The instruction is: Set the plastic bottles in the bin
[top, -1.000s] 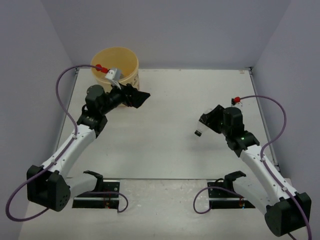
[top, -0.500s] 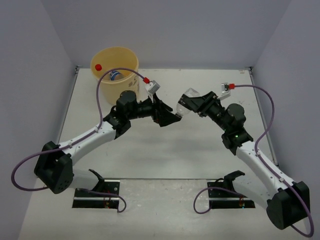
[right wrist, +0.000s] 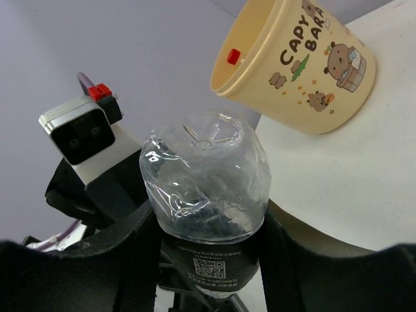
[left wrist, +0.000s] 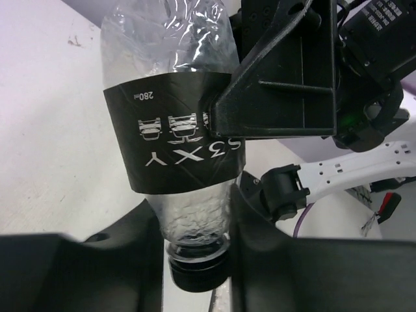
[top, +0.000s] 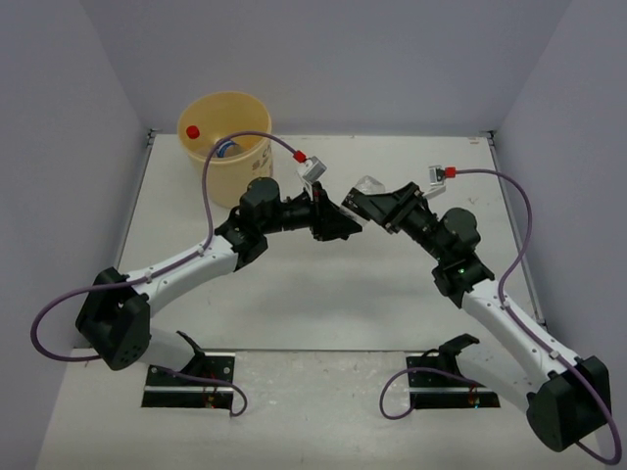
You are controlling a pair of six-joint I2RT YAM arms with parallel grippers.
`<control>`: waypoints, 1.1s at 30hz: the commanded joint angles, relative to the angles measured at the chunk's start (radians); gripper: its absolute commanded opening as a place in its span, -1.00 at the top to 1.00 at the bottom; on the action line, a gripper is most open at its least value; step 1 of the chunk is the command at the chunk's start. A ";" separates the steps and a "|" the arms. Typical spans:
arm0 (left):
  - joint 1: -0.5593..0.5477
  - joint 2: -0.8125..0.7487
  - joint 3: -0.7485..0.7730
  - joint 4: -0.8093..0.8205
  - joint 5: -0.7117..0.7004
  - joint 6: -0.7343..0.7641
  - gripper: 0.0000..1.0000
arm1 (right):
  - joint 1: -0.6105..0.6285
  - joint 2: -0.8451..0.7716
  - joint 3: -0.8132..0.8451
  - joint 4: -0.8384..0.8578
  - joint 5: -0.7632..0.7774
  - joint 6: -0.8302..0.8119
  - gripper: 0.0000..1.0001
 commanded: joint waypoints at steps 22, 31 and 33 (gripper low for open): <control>0.029 -0.117 0.168 -0.376 -0.546 0.163 1.00 | -0.004 -0.297 0.189 -0.578 0.800 -0.333 -0.97; 0.325 -0.120 0.286 -0.495 -0.750 0.213 1.00 | -0.077 -0.215 0.174 -0.672 0.702 -0.341 -0.97; 0.392 -0.062 0.360 -0.500 -0.748 0.239 1.00 | -0.150 -0.186 0.161 -0.672 0.612 -0.316 -0.97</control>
